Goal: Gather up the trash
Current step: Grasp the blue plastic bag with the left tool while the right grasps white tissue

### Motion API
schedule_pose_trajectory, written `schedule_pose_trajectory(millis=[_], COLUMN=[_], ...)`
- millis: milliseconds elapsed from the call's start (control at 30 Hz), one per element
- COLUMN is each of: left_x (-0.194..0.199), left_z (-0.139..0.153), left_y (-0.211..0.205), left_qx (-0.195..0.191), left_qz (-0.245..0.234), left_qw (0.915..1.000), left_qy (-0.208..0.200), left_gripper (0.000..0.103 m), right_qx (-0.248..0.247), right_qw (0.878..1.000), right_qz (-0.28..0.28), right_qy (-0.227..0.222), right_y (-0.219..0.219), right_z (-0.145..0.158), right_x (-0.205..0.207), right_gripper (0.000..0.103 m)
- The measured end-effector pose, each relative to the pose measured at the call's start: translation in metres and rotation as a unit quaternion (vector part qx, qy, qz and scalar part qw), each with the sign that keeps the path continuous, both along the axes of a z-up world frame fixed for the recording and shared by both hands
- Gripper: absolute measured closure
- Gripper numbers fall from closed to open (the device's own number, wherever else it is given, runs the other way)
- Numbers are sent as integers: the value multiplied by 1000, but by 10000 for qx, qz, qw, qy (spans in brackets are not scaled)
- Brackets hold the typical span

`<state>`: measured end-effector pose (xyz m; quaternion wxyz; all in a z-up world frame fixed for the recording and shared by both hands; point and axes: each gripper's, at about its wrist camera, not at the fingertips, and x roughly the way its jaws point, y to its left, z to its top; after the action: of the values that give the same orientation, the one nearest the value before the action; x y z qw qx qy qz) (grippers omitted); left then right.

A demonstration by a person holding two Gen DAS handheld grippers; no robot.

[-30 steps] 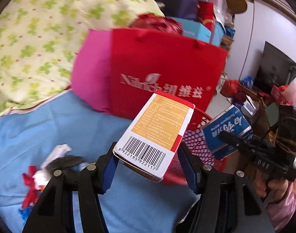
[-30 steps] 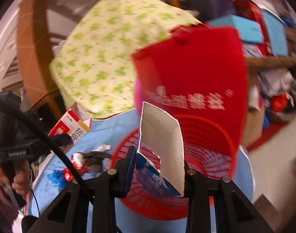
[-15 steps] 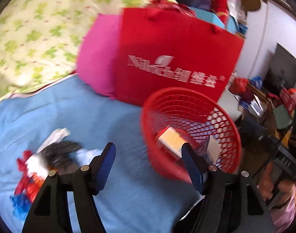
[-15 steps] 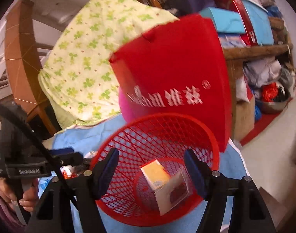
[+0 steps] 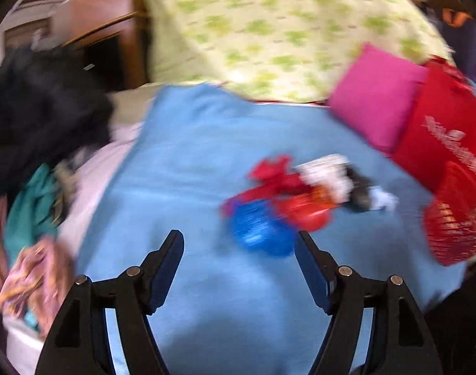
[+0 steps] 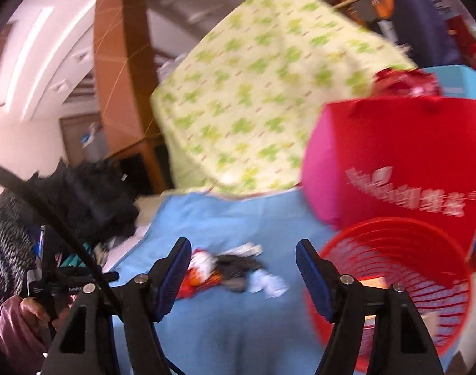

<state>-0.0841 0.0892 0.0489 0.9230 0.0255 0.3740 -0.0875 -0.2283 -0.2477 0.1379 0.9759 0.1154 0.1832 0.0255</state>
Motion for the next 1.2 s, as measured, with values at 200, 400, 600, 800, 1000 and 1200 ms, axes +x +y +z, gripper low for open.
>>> schedule_pose_trajectory(millis=[200, 400, 600, 800, 1000, 1200], left_x=[13, 36, 57, 74, 86, 87], left_z=[-29, -51, -66, -84, -99, -104], left_y=[26, 4, -11, -30, -32, -27], left_qx=[-269, -806, -1457, -1578, -1754, -1822], left_qz=[233, -40, -367, -742, -774, -697], left_qw=[9989, 9958, 9875, 9826, 9775, 9763], left_qy=[295, 424, 466, 641, 877, 936], left_gripper=[29, 29, 30, 44, 56, 70], right_qx=[136, 585, 897, 825, 845, 839], right_qw=[9944, 9789, 9684, 9696, 9666, 9612], right_qz=[566, 1002, 1361, 1075, 965, 764], right_qy=[882, 1684, 1887, 2039, 2219, 2514], right_y=[48, 63, 81, 88, 86, 81], right_z=[-41, -92, -115, -133, -147, -163], right_x=[63, 126, 177, 224, 261, 270], right_gripper=[31, 38, 44, 44, 47, 73])
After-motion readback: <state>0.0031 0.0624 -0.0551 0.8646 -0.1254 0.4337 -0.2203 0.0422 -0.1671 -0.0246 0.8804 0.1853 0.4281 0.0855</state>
